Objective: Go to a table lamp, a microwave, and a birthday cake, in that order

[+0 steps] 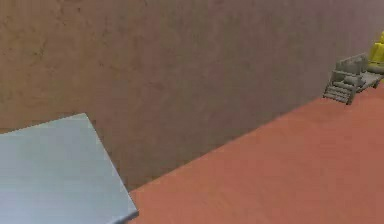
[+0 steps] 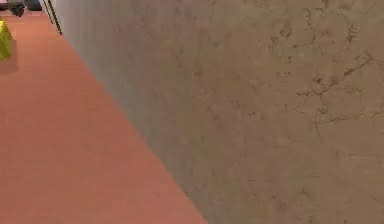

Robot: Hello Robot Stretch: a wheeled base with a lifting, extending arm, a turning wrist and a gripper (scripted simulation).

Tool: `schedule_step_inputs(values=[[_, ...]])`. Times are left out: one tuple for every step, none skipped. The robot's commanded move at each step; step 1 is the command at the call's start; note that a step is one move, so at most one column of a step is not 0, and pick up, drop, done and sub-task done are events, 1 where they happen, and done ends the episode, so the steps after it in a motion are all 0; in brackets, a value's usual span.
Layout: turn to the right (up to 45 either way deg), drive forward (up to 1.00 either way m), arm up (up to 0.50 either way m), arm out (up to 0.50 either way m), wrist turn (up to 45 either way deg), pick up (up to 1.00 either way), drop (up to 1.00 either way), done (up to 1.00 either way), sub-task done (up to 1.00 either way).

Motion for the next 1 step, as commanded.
schedule_step_inputs(values=[[45.0, 0.0, 0.0, 0.0, 0.0, 0.0, 0.0, 0.0, 0.0]])
